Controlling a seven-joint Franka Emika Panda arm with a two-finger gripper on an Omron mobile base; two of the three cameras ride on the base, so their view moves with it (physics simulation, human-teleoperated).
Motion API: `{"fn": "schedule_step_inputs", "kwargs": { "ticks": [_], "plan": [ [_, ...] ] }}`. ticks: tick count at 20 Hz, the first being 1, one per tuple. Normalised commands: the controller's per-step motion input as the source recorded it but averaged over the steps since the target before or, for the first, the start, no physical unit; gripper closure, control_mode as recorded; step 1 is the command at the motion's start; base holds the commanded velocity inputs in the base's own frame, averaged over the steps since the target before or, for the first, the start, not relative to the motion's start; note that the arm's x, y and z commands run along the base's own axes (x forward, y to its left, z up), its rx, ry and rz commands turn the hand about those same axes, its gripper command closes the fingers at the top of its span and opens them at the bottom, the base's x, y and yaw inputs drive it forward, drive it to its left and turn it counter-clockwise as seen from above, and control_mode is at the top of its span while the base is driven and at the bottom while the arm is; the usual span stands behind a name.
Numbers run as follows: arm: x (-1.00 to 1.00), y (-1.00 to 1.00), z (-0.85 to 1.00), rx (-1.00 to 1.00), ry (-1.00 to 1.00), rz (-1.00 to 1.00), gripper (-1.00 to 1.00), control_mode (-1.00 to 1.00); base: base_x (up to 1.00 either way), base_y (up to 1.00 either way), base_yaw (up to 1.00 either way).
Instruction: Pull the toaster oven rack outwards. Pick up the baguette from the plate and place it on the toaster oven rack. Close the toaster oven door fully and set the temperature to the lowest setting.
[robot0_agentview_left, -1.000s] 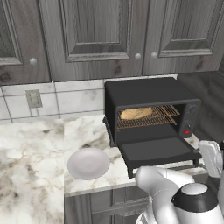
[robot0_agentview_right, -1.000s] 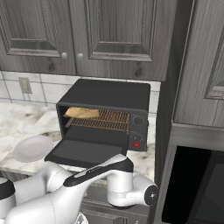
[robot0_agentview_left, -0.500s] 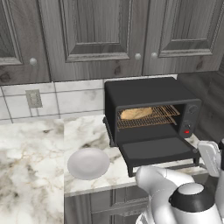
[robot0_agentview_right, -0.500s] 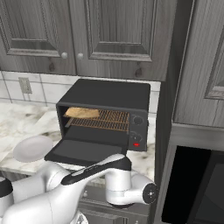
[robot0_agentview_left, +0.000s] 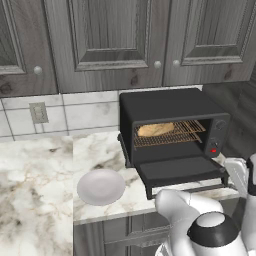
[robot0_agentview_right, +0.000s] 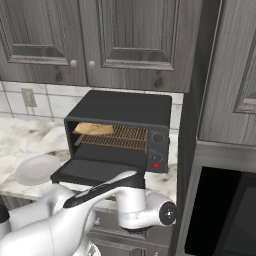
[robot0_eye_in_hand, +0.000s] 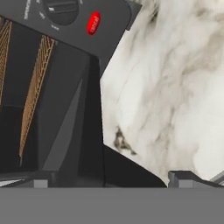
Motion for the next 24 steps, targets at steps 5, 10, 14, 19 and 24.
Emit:
{"fn": "schedule_step_inputs", "kwargs": {
  "ticks": [5,10,14,19,24],
  "plan": [
    [0.43,0.58,0.09,-0.08,0.0,0.0,-1.0,-1.0,0.0,0.0,0.0],
    [0.78,0.66,0.02,-0.16,0.0,0.0,-1.0,-1.0,0.0,0.0,0.0],
    [0.78,0.67,0.01,-0.15,0.0,0.0,-1.0,-1.0,0.0,0.0,0.0],
    [0.76,0.6,0.02,-0.13,0.01,0.0,-1.0,-1.0,0.0,0.0,0.0],
    [0.78,0.51,0.04,-0.09,0.0,0.0,-1.0,-1.0,0.0,0.0,0.0]
  ]
}}
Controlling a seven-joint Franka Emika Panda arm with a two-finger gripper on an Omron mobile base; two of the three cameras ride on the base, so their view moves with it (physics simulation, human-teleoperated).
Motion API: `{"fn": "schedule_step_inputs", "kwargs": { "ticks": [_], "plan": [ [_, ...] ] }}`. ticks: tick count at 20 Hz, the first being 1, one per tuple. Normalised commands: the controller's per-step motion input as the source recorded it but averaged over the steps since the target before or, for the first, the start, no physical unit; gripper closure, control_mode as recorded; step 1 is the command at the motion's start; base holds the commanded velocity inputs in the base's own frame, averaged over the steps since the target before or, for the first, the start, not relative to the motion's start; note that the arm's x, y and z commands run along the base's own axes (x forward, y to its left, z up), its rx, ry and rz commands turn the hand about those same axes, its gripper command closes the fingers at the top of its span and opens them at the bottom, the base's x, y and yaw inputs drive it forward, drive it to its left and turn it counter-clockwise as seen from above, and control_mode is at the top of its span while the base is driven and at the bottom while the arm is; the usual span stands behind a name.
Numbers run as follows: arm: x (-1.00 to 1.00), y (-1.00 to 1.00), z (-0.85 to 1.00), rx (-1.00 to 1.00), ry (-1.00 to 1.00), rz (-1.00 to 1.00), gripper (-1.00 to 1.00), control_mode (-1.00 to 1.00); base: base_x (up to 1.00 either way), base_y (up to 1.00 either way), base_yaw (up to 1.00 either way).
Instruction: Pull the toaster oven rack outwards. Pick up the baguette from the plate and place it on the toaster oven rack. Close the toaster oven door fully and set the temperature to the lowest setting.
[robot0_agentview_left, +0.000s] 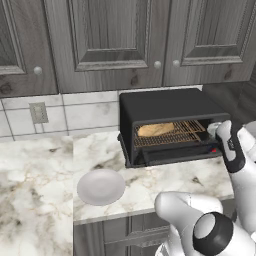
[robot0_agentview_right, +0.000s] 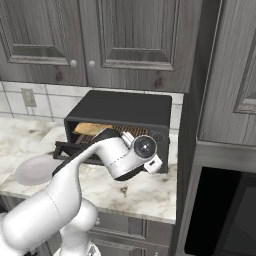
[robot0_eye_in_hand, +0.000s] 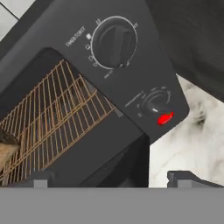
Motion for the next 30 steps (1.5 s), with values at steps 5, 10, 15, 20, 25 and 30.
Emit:
{"fn": "schedule_step_inputs", "kwargs": {
  "ticks": [5,10,15,20,25,30],
  "plan": [
    [0.49,0.32,0.0,-0.01,0.0,0.0,-1.0,-1.0,0.0,0.0,0.0],
    [0.45,0.34,-0.01,0.0,-0.03,0.0,-1.0,-1.0,0.0,0.0,0.0],
    [0.44,0.36,0.0,-0.01,-0.09,0.0,-1.0,-1.0,0.0,0.0,0.0],
    [0.44,0.44,0.0,-0.04,-0.19,-0.01,-1.0,-1.0,0.0,0.0,0.0],
    [0.43,0.45,0.0,-0.04,-0.19,-0.01,-1.0,-1.0,0.0,0.0,0.0],
    [0.31,0.38,0.0,-0.03,-0.22,0.0,-1.0,-1.0,0.0,0.0,0.0]
  ]
}}
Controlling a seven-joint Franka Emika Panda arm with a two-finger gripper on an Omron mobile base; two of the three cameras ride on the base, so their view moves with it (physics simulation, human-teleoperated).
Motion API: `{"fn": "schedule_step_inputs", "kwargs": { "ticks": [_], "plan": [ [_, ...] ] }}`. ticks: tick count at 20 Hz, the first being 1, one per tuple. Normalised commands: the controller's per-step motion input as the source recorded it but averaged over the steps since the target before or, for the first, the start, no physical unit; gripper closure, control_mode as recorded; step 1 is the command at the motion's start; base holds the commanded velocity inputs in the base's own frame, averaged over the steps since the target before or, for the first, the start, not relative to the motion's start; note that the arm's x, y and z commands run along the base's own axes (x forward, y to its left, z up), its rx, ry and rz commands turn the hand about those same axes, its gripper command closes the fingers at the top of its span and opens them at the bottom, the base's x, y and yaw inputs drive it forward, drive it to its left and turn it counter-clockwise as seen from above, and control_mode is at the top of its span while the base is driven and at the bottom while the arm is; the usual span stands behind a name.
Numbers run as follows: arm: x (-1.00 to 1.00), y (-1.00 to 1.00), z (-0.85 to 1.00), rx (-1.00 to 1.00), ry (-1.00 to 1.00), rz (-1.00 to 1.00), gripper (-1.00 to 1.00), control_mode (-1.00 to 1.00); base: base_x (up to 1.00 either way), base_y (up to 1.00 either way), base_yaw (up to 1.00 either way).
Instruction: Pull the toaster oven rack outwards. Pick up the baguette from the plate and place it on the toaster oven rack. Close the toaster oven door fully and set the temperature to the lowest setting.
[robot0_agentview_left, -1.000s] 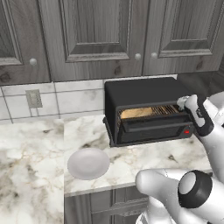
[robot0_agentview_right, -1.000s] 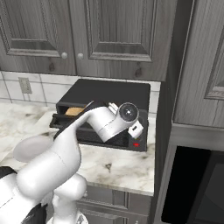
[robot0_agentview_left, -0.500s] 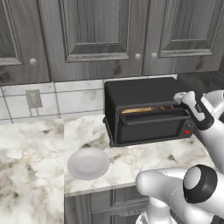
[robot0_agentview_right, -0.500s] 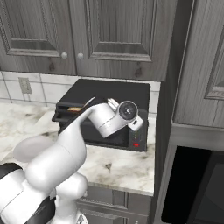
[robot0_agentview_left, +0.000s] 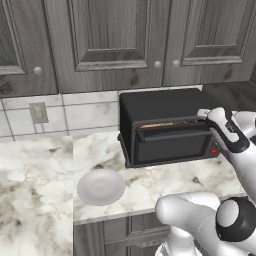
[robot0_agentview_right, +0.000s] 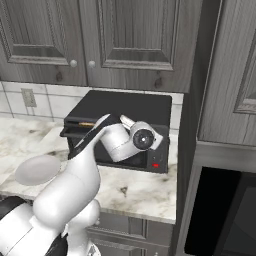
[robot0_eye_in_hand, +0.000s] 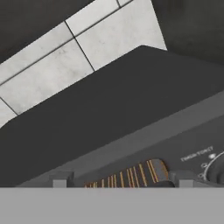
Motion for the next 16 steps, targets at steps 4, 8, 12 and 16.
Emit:
{"fn": "schedule_step_inputs", "kwargs": {
  "ticks": [4,8,12,16],
  "plan": [
    [0.23,0.25,-0.06,-0.06,-0.31,0.0,-1.0,-1.0,0.0,0.0,0.0],
    [0.43,0.18,-0.23,-0.12,-0.37,0.0,-1.0,-1.0,0.0,0.0,0.0],
    [0.44,0.17,-0.23,-0.1,-0.33,0.0,-1.0,-1.0,0.0,0.0,0.0],
    [-0.02,0.05,0.21,0.0,-0.09,0.01,-1.0,-1.0,0.0,0.0,0.0]
  ]
}}
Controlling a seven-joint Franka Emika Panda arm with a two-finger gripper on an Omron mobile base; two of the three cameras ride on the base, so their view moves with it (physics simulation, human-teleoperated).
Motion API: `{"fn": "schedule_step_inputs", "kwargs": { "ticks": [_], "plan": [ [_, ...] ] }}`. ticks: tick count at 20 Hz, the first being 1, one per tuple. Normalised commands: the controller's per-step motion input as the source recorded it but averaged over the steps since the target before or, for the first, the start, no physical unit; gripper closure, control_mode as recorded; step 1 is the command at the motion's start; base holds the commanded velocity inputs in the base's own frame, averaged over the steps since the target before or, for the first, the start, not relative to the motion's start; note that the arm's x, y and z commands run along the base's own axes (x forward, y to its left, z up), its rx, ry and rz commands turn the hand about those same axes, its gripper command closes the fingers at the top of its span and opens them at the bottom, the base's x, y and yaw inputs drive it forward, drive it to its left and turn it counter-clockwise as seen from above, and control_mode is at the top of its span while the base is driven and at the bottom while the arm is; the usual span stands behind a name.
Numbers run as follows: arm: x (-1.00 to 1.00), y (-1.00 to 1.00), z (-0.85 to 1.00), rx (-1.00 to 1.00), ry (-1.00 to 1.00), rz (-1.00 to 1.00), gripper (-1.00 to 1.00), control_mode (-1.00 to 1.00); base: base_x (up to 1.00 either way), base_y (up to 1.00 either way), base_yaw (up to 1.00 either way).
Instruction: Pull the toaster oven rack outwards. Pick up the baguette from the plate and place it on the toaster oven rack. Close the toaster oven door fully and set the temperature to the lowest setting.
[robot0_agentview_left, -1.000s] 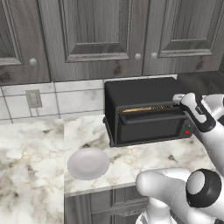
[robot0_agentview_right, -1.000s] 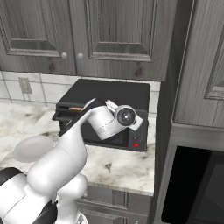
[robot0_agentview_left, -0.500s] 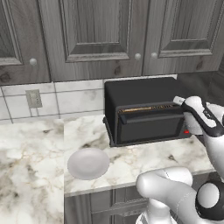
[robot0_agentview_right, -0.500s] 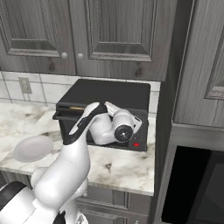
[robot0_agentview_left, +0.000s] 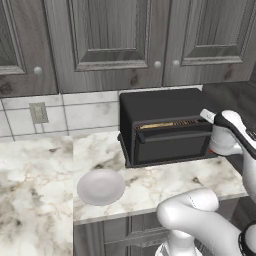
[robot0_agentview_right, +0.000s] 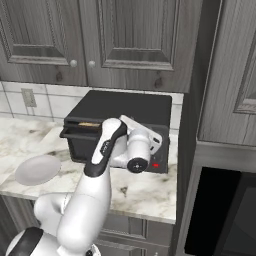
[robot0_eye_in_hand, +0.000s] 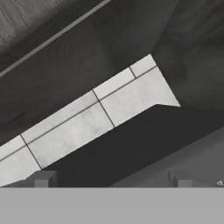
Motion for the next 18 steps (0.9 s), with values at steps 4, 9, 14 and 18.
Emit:
{"fn": "schedule_step_inputs", "kwargs": {
  "ticks": [4,9,14,18],
  "plan": [
    [-0.03,0.0,0.31,0.0,0.0,0.02,-1.0,-1.0,0.0,0.0,0.0],
    [-0.06,0.0,0.21,0.0,0.0,0.0,-1.0,-1.0,0.0,0.0,0.0],
    [-0.34,-0.02,0.67,0.0,0.0,0.0,-1.0,-1.0,0.0,0.0,0.0],
    [-0.61,-0.11,0.81,0.0,0.0,0.0,-1.0,-1.0,0.0,0.0,0.0]
  ]
}}
